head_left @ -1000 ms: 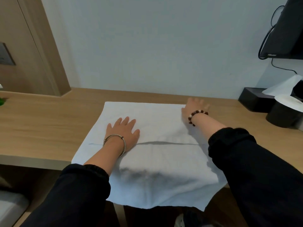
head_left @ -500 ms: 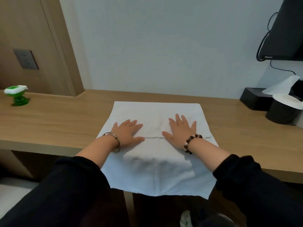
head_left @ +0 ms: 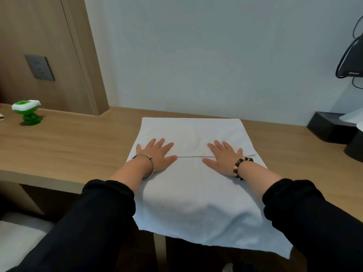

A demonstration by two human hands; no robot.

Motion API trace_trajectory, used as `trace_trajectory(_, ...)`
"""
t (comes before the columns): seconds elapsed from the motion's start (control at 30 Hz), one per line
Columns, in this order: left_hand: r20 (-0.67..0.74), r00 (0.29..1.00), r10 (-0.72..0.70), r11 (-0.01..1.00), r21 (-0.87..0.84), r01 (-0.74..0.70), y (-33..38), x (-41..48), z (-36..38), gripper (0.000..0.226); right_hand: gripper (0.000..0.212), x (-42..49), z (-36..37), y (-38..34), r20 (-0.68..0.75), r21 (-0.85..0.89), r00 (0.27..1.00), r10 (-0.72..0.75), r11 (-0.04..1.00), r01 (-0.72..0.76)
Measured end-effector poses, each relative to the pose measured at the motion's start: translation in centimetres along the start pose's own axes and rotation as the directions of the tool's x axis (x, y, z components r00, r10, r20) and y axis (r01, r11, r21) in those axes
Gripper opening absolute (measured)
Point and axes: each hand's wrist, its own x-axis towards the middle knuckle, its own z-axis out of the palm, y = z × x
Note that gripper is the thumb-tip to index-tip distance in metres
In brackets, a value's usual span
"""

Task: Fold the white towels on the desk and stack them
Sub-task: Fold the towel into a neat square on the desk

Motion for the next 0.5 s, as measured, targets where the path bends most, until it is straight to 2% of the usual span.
trace_trajectory(0.13, 0.009, 0.999, -0.035, 0.999, -0.031, 0.036, -0.8, 4.1, -0.6, 0.072, 0.077, 4.3, -1.0, 0.5, 0.000, 0.016, 1.000, -0.011, 1.000, 0.011)
trace_trajectory(0.33, -0.025, 0.999, -0.035, 0.998, -0.047, 0.034, -1.4, 9.4, -1.5, 0.063, 0.070, 9.9, -2.3, 1.2, 0.003, 0.051, 0.999, 0.033, 0.998, -0.033)
trace_trajectory(0.43, -0.066, 0.997, 0.029, 0.999, -0.023, -0.031, -1.7, 10.3, -2.3, 0.053, 0.061, 10.9, -2.9, 1.2, -0.026, 0.091, 0.999, 0.046, 0.995, -0.044)
trace_trajectory(0.5, -0.084, 0.987, 0.134, 0.985, 0.117, -0.124, -2.2, 10.4, -3.3, 0.046, 0.055, 10.8, -3.5, 1.2, -0.050, 0.076, 0.999, 0.018, 0.997, -0.014)
